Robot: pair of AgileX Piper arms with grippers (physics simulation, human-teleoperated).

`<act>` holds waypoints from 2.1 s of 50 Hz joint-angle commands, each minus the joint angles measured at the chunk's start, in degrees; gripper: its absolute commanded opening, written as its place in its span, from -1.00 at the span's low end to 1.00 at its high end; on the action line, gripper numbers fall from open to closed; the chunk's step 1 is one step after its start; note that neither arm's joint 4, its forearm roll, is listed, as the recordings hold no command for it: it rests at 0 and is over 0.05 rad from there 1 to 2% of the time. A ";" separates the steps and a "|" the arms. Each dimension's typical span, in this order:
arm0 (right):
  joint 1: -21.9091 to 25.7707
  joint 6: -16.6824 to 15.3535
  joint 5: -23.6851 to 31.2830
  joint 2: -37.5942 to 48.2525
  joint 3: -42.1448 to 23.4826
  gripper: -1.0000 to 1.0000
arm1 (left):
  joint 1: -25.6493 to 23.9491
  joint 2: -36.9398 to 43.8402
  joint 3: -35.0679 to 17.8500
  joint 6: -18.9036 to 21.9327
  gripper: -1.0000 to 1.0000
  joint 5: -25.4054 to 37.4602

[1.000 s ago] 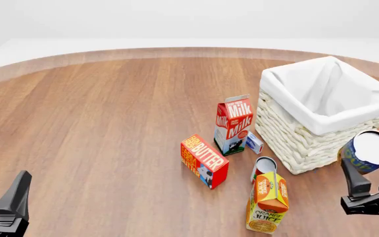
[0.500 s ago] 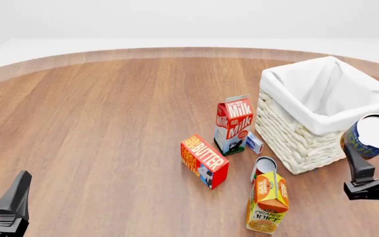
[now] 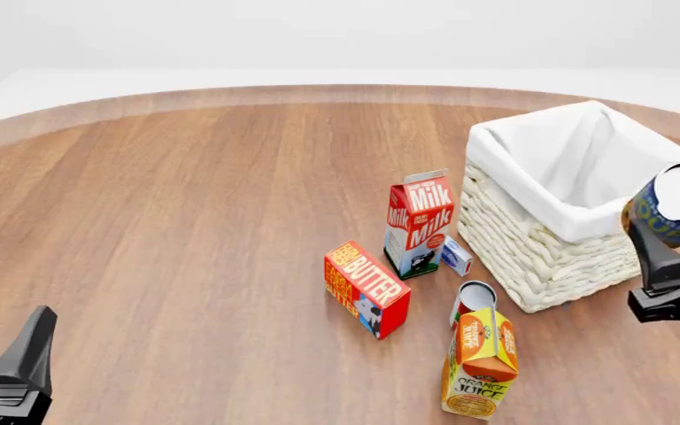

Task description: Pick up the alphabet soup, and put it in the basket.

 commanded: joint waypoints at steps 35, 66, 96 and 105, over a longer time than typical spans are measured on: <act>-0.74 0.04 4.20 5.65 -14.25 -1.00 | 0.00 0.00 0.00 0.00 1.00 0.00; -0.58 2.70 7.58 14.82 -23.90 -1.00 | 0.00 0.00 0.00 0.00 1.00 0.00; -0.90 4.29 11.66 25.04 -31.49 -1.00 | 0.00 0.00 0.00 0.00 1.00 0.00; -1.60 4.02 12.20 26.32 -32.48 -1.00 | 0.00 0.00 0.00 0.00 1.00 0.00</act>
